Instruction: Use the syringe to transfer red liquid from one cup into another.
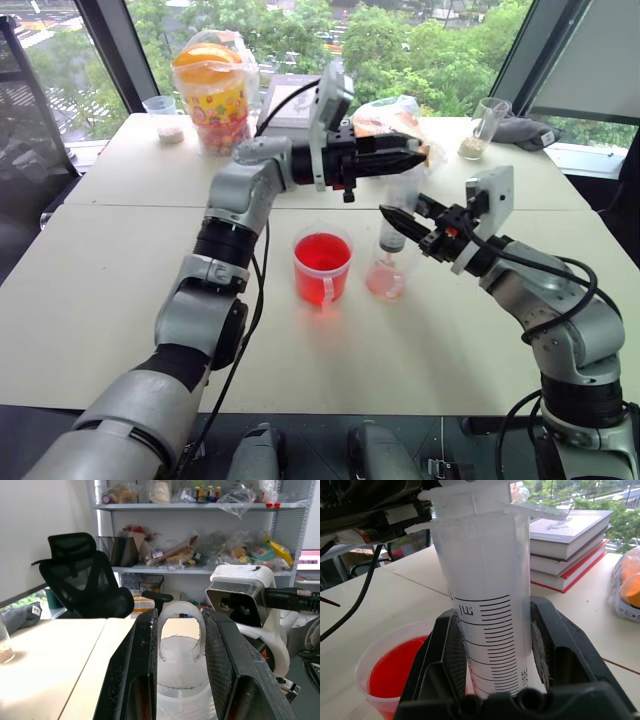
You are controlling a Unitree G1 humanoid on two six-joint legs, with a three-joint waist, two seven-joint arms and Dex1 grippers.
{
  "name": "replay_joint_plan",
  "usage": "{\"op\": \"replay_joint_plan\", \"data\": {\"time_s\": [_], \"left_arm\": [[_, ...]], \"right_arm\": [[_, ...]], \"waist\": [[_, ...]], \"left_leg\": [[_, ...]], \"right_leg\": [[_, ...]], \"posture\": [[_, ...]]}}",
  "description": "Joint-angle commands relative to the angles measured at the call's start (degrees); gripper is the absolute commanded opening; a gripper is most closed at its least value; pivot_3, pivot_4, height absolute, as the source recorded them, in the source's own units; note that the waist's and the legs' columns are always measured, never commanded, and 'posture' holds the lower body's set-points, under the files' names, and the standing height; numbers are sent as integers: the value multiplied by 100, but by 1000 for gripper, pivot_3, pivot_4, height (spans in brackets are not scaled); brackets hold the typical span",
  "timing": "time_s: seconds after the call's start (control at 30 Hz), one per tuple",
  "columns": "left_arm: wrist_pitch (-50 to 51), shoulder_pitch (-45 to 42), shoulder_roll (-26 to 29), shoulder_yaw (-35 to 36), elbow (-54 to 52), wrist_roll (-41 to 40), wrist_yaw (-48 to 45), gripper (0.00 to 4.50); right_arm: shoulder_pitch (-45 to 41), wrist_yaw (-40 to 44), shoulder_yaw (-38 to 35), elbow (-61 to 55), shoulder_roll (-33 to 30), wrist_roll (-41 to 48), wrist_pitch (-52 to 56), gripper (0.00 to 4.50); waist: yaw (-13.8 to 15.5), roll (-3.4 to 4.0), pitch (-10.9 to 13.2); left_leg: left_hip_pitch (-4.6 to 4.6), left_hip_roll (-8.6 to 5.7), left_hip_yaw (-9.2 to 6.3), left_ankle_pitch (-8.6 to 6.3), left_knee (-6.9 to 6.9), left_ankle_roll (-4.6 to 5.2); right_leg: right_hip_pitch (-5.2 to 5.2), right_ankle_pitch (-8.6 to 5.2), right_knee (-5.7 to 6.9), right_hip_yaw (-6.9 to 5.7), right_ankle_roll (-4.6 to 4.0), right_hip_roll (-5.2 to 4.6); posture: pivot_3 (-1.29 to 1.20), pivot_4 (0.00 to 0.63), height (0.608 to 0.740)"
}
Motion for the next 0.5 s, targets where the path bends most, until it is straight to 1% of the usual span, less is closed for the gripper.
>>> {"op": "replay_joint_plan", "data": {"time_s": [0.03, 0.17, 0.27, 0.33, 0.43, 0.5], "left_arm": [[151, 332, -92, -650, 38, 385, -161, 749], [247, 183, 1, -404, -39, 253, 5, 749], [545, -102, 155, -22, -143, -59, 167, 749], [672, -255, 261, 162, -160, -185, 279, 1778], [877, -418, 485, 425, -195, -399, 370, 3115], [971, -439, 616, 543, -291, -493, 409, 4115]], "right_arm": [[-650, -266, -780, -303, -46, 239, -337, 1426], [-487, -194, -681, -256, -61, 167, -369, 1426], [-274, -172, -623, -171, 25, 108, -437, 1426], [-178, -137, -565, -163, 30, 82, -460, 1426], [-50, -132, -481, -161, 87, 97, -495, 1426], [11, -163, -448, -173, 147, 121, -508, 1426]], "waist": [[2, 0, 0], [4, 0, 0], [4, 0, 0], [-1, 0, 0], [-20, 1, 0], [-31, 1, 0]], "left_leg": [[0, 0, -1, 0, 0, 0], [0, 0, -1, 0, 0, 0], [0, 0, -1, 0, 0, 0], [0, 0, -1, 0, 0, 0], [1, 0, -1, 0, 0, 0], [3, 1, -2, 0, -1, 0]], "right_leg": [[0, 0, 0, 0, 0, 0], [0, 0, 0, 0, 0, 0], [0, 0, 0, 0, 0, 0], [0, 0, 0, 0, 0, 0], [0, 0, 0, 0, 0, 1], [-1, 0, 3, 0, 0, 2]], "posture": [[0, 150, 740], [0, 150, 740], [0, 150, 740], [0, 150, 740], [0, 150, 740], [0, 150, 740]]}}
